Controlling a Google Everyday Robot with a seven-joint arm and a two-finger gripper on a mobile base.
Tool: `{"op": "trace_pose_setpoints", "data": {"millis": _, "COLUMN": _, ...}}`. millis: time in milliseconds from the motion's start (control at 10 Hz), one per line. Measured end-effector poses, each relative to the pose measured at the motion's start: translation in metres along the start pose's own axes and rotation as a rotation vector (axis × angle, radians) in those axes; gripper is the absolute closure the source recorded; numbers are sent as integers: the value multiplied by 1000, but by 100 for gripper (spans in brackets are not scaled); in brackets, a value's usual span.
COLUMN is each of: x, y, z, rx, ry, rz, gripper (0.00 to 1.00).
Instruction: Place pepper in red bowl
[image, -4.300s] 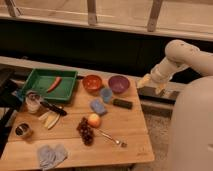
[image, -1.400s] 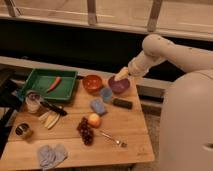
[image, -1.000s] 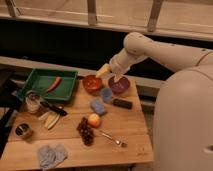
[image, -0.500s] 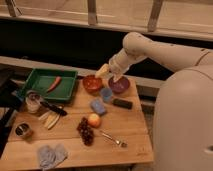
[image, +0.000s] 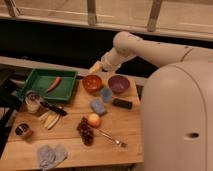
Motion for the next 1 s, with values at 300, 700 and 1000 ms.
{"op": "trace_pose_setpoints", "data": {"millis": 300, "x": -32, "y": 51, "z": 43, "rx": 21, "ry": -29, "rz": -40, "gripper": 31}}
{"op": "trace_pose_setpoints", "data": {"millis": 700, "x": -62, "y": 124, "z": 94, "rx": -37, "ry": -64, "rz": -91, "gripper": 31}}
{"op": "trace_pose_setpoints", "data": {"millis": 1000, "x": -63, "y": 130, "z": 96, "rx": -51, "ry": -65, "rz": -100, "gripper": 31}}
